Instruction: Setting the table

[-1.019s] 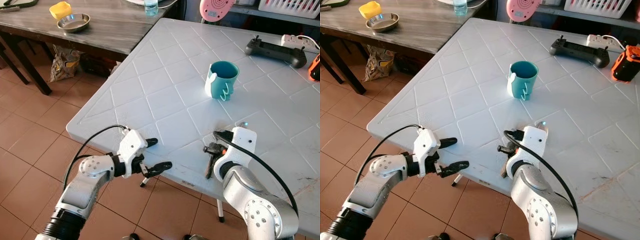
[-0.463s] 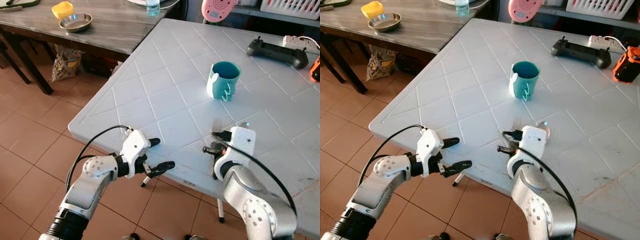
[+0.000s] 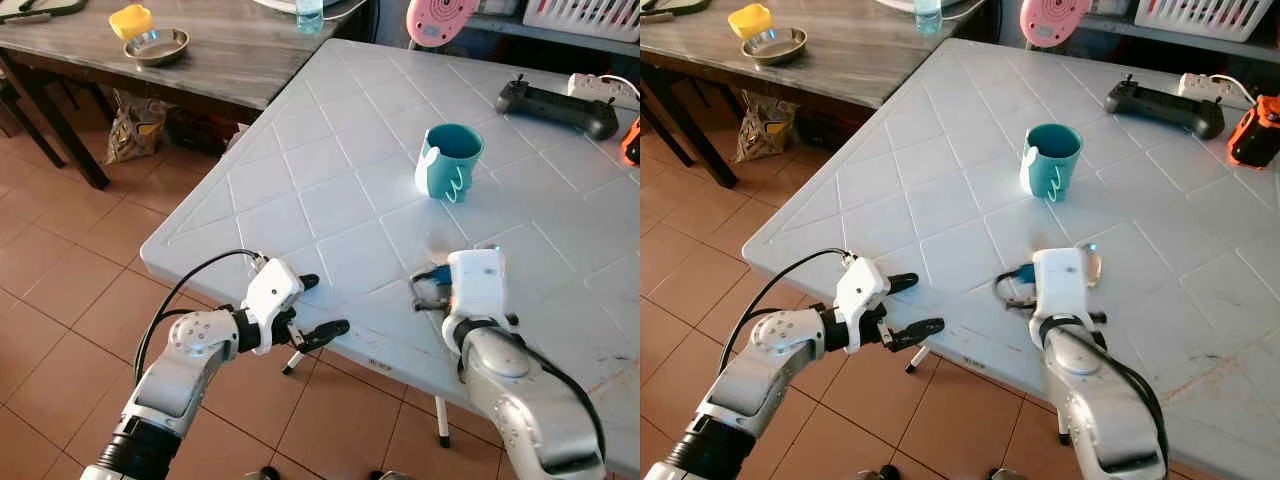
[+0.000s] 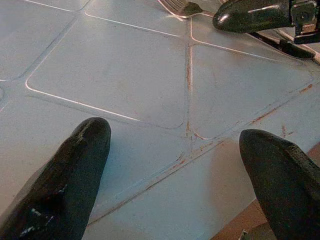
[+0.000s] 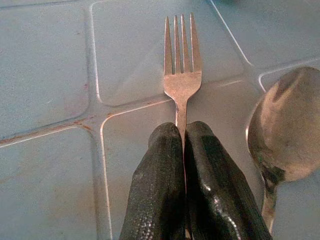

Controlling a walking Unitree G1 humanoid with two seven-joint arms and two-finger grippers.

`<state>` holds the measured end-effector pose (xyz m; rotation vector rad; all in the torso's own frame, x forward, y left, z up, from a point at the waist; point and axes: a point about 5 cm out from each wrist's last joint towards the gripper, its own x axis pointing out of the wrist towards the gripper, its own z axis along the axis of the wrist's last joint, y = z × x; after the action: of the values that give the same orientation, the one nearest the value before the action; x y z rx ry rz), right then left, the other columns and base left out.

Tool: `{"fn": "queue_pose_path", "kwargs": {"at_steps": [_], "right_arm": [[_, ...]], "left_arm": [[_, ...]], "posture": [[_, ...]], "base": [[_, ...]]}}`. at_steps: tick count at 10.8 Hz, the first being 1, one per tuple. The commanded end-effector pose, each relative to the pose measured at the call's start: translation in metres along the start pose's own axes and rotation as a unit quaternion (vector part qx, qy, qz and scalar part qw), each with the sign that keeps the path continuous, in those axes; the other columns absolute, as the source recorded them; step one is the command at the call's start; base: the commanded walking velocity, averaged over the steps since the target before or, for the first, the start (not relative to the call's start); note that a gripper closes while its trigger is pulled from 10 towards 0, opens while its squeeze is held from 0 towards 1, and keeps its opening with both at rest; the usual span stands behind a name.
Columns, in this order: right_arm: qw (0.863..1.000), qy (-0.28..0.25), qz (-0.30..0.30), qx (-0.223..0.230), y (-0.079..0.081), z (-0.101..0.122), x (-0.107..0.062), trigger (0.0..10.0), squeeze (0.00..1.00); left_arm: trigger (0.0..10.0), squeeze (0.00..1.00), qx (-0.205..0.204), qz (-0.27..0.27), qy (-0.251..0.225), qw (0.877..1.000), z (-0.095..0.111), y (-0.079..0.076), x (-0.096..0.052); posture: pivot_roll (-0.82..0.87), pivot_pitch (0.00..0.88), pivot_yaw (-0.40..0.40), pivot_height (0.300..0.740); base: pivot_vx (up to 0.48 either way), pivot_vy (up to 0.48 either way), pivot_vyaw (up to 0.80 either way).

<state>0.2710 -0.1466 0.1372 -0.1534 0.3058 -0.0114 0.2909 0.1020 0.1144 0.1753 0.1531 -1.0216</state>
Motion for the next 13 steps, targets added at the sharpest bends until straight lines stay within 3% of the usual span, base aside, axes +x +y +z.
{"fn": "queue_pose_path", "kwargs": {"at_steps": [1, 2, 3, 4, 5, 6, 9, 10, 13], "right_arm": [[0.999, 0.05, 0.017, -0.001, 0.005, -0.023, 0.003, 1.1, 0.0], [0.998, 0.049, 0.03, 0.0, 0.006, -0.024, 0.005, 2.8, 0.0], [0.998, 0.043, 0.043, 0.004, 0.007, -0.023, 0.006, 3.5, 0.0], [0.998, 0.038, 0.055, 0.005, 0.008, -0.022, 0.009, 5.6, 0.0], [0.997, 0.03, 0.068, 0.004, 0.01, -0.02, 0.011, 6.4, 0.0], [0.996, 0.02, 0.081, 0.008, 0.012, -0.017, 0.014, 10.0, 0.0], [0.996, 0.009, 0.092, -0.002, 0.02, -0.012, 0.018, 10.0, 0.0], [0.996, 0.011, 0.084, -0.003, 0.02, -0.014, 0.019, 10.0, 1.0], [0.999, 0.005, 0.049, 0.0, 0.014, -0.015, 0.019, 10.0, 1.0]], "left_arm": [[10.0, 0.0, -0.004, 0.007, 0.021, 1.0, -0.008, 0.001, -0.001], [10.0, 0.0, -0.004, 0.009, 0.022, 1.0, -0.008, 0.001, -0.001], [10.0, 0.0, 0.001, 0.012, 0.027, 1.0, -0.009, 0.002, 0.0], [10.0, 0.0, 0.002, 0.015, 0.027, 1.0, -0.01, 0.002, 0.0], [10.0, 0.0, 0.002, 0.017, 0.027, 0.999, -0.01, 0.002, 0.0], [10.0, 0.0, 0.003, 0.017, 0.027, 0.999, -0.01, 0.002, 0.001], [10.0, 0.0, 0.003, 0.016, 0.028, 0.999, -0.012, 0.0, 0.002], [10.0, 0.0, 0.002, 0.017, 0.028, 0.999, -0.013, -0.001, 0.001], [10.0, 0.0, 0.002, 0.014, 0.028, 1.0, -0.012, -0.002, 0.002]], "posture": [[0.04, 0.193, 0.057, 0.74], [0.04, 0.194, 0.058, 0.74], [0.03, 0.193, 0.058, 0.74], [0.03, 0.193, 0.059, 0.74], [0.03, 0.193, 0.059, 0.74], [0.03, 0.192, 0.059, 0.74], [0.04, 0.191, 0.059, 0.74], [0.04, 0.193, 0.059, 0.74], [0.03, 0.197, 0.062, 0.74]], "base": [[0.0, 0.0, 0.0], [0.0, 0.0, 0.0], [0.0, 0.0, 0.0], [0.0, 0.0, 0.0], [0.0, 0.0, 0.0], [0.0, 0.0, 0.0], [0.0, 0.0, 0.0], [0.0, 0.0, 0.0], [0.0, 0.0, 0.0]]}}
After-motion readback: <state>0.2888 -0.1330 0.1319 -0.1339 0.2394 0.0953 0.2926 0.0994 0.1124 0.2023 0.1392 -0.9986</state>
